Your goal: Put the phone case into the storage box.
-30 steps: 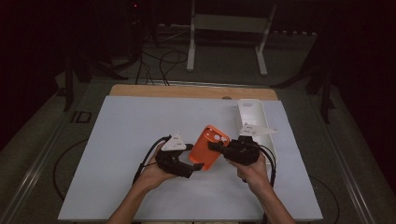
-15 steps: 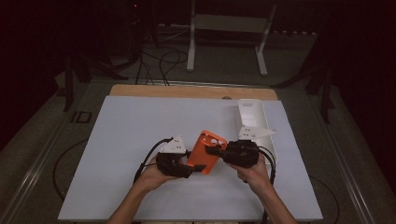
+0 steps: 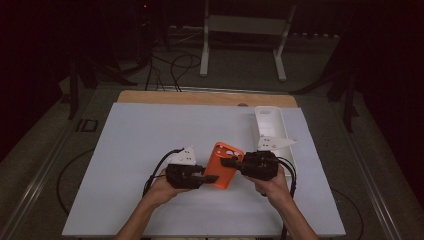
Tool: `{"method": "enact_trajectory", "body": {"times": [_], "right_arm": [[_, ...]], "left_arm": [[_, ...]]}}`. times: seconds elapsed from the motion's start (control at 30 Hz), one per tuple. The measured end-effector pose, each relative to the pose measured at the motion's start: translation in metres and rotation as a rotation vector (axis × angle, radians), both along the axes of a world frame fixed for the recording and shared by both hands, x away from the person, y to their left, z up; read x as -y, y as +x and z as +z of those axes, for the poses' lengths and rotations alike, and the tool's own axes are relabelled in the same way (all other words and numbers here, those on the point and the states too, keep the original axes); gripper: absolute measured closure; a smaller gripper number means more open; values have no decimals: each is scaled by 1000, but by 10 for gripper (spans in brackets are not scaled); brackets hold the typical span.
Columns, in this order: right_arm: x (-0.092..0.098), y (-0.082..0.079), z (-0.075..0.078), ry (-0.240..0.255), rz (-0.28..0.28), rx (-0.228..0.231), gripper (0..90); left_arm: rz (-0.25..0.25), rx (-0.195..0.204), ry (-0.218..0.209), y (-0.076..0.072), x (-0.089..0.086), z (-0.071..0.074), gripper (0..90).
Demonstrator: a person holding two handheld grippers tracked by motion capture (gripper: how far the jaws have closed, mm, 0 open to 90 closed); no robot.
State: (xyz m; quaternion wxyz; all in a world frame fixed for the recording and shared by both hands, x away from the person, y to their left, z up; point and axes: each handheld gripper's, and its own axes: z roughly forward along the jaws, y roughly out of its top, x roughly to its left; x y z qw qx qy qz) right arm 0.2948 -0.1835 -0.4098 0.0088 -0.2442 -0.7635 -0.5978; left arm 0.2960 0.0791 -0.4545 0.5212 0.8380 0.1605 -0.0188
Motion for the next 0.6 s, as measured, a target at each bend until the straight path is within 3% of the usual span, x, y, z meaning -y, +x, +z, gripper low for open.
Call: {"method": "enact_trajectory", "body": {"times": [0.17, 0.4, 0.6], "right_arm": [[2, 2, 0, 23, 26, -13, 801], [3, 2, 0, 19, 18, -15, 739], [1, 2, 0, 14, -10, -3, 599]], "left_arm": [[-12, -1, -2, -1, 2, -1, 797], [5, 19, -9, -4, 4, -2, 802], [36, 39, -16, -6, 2, 0, 805]]}}
